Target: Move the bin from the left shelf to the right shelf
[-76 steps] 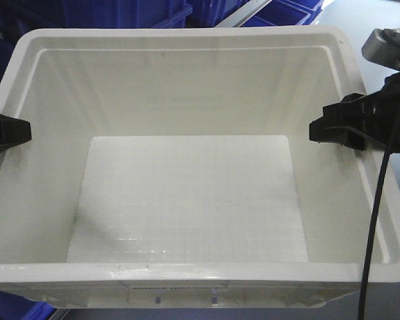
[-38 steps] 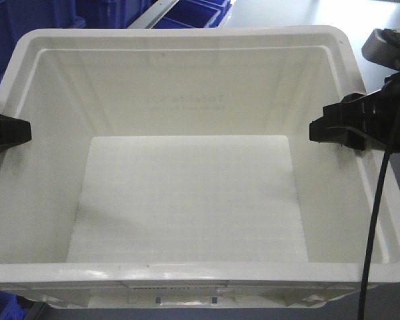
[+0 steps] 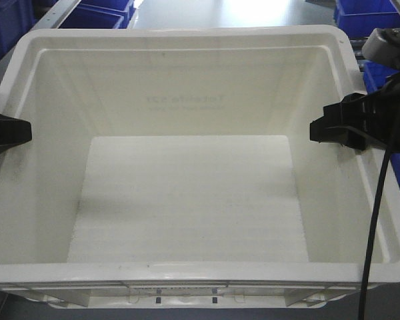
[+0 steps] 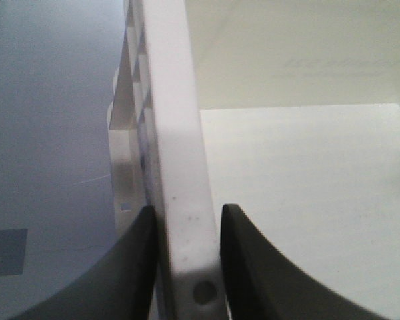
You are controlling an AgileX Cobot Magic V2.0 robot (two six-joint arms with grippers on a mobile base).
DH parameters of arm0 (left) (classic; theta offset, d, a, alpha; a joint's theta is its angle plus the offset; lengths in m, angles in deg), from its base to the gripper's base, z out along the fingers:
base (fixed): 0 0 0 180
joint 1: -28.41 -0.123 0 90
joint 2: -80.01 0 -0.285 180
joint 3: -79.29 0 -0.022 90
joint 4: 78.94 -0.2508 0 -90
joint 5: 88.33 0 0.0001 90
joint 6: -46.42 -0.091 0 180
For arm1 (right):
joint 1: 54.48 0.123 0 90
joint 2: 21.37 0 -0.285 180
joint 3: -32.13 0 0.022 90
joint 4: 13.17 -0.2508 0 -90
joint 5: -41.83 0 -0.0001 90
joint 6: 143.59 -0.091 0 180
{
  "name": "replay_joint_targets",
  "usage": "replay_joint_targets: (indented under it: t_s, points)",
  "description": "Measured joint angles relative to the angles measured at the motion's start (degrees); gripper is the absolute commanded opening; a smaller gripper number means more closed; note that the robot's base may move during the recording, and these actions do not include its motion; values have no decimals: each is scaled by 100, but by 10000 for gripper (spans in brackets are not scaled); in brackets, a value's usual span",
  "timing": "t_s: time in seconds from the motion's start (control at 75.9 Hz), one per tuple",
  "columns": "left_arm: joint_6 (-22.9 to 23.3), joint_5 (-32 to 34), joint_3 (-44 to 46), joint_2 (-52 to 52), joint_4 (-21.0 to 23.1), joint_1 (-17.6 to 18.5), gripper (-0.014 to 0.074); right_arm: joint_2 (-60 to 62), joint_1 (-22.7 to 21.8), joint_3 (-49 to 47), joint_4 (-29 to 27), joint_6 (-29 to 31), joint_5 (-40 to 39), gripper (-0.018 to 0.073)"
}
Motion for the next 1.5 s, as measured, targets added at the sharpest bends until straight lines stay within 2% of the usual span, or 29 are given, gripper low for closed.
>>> replay_joint_targets:
  t_s: [1.502]
  points:
    - [6, 0, 0, 0, 1, 0, -6, 0, 0, 0, 2, 0, 1, -6]
